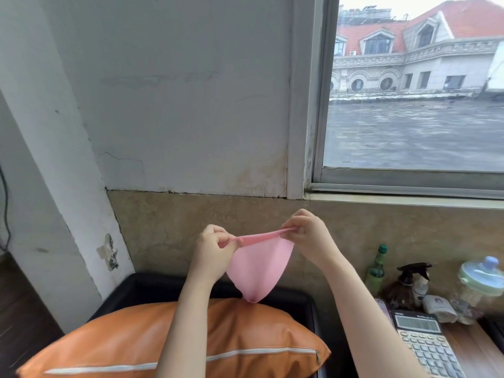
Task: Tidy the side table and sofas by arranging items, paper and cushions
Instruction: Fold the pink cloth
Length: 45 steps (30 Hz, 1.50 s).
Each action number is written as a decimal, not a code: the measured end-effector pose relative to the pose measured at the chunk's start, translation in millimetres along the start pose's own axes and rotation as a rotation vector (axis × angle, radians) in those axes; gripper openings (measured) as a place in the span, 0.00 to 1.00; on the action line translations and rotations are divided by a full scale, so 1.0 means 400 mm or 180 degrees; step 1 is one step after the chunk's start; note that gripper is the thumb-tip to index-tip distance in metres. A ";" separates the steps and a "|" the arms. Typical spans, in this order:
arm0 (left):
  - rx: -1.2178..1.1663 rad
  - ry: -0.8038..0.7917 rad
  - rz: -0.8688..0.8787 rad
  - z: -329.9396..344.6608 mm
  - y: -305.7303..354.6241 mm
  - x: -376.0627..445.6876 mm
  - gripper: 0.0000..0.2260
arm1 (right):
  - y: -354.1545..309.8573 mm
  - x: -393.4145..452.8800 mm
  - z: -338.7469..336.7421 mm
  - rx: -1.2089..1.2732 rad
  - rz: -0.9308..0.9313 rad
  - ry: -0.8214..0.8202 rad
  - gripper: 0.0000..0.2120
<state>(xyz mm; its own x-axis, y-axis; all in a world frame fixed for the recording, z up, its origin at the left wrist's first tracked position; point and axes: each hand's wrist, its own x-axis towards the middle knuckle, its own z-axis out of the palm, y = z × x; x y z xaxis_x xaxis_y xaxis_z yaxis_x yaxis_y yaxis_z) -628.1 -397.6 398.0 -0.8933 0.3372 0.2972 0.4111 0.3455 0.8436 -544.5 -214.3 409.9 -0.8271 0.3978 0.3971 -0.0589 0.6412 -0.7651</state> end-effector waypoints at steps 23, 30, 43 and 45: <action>-0.0533 -0.0988 -0.0138 -0.020 0.016 -0.032 0.10 | -0.003 -0.018 -0.009 0.1722 0.0836 0.0093 0.07; -0.0379 -0.0073 0.0114 -0.012 0.025 -0.026 0.12 | -0.019 -0.015 -0.001 0.0273 0.0360 0.0147 0.18; -0.0957 0.0166 -0.0180 0.002 -0.006 -0.020 0.11 | -0.018 -0.037 -0.001 0.1170 0.0538 0.0499 0.11; -0.1076 0.0279 -0.0147 0.005 -0.007 -0.026 0.10 | -0.017 -0.037 0.004 0.1343 0.0628 0.0574 0.13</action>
<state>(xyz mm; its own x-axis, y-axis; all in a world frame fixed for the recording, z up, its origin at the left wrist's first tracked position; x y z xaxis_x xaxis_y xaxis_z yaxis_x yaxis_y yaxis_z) -619.7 -400.5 391.7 -0.9277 0.2464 0.2803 0.2997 0.0442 0.9530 -532.8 -225.4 408.4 -0.7376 0.6158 0.2770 -0.1630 0.2357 -0.9581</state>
